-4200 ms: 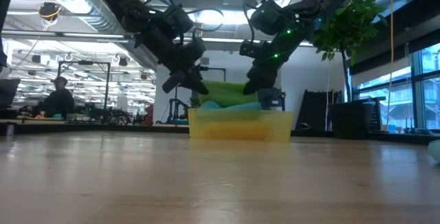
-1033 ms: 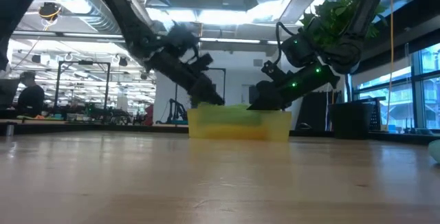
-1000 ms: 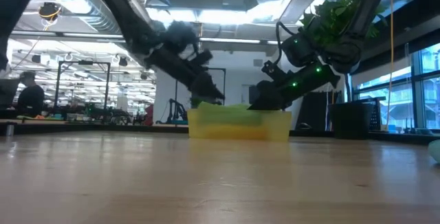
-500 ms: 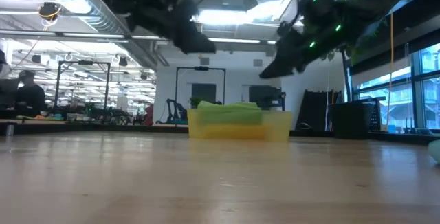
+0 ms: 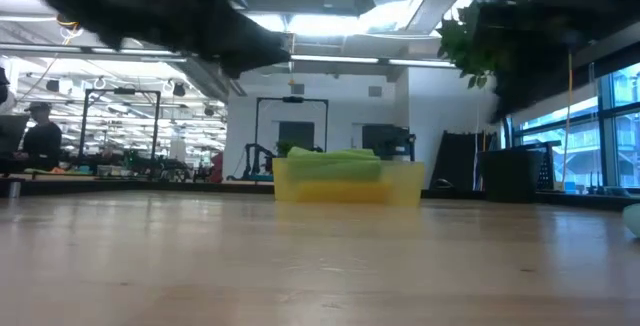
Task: Fold microfiber towels
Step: Fold the blue microfiber cloth
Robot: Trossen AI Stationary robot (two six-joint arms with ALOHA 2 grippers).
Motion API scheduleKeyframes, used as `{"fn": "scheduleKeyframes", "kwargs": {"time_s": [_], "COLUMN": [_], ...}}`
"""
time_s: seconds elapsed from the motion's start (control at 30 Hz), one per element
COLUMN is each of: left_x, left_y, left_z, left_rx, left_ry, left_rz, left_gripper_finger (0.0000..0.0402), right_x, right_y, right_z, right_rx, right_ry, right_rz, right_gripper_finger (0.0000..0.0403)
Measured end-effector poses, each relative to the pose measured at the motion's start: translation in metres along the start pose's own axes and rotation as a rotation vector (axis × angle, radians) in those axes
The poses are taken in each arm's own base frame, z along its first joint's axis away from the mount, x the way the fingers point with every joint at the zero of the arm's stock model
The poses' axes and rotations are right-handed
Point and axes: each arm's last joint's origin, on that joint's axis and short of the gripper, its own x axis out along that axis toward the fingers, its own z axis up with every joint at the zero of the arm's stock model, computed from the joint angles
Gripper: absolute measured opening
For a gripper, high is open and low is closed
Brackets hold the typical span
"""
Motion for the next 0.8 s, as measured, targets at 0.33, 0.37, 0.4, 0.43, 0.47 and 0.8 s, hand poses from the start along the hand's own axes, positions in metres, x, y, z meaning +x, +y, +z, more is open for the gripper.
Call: {"fn": "scheduleKeyframes", "kwargs": {"time_s": [0.33, 0.37, 0.4, 0.43, 0.47, 0.8], "left_x": [-0.014, -0.016, -0.018, -0.020, -0.023, -0.053], "left_y": [-0.082, -0.089, -0.096, -0.103, -0.109, -0.158], "left_z": [-0.014, -0.014, -0.013, -0.013, -0.013, -0.015], "left_rx": [-0.070, -0.076, -0.087, -0.097, -0.108, -0.182], "left_ry": [-0.062, -0.065, -0.068, -0.074, -0.081, -0.141], "left_rz": [0.004, -0.004, -0.007, -0.011, -0.011, 0.034], "left_gripper_finger": [0.0190, 0.0190, 0.0190, 0.0190, 0.0190, 0.0190], "right_x": [0.009, 0.010, 0.011, 0.012, 0.013, 0.039], "right_y": [0.060, 0.065, 0.069, 0.072, 0.076, 0.111], "right_z": [-0.047, -0.051, -0.054, -0.058, -0.061, -0.076], "right_rx": [0.233, 0.250, 0.268, 0.295, 0.317, 0.341], "right_ry": [0.378, 0.398, 0.414, 0.427, 0.440, 0.459], "right_rz": [0.160, 0.161, 0.151, 0.137, 0.129, 0.217], "right_gripper_finger": [0.0084, 0.0084, 0.0084, 0.0084, 0.0084, 0.0120]}}
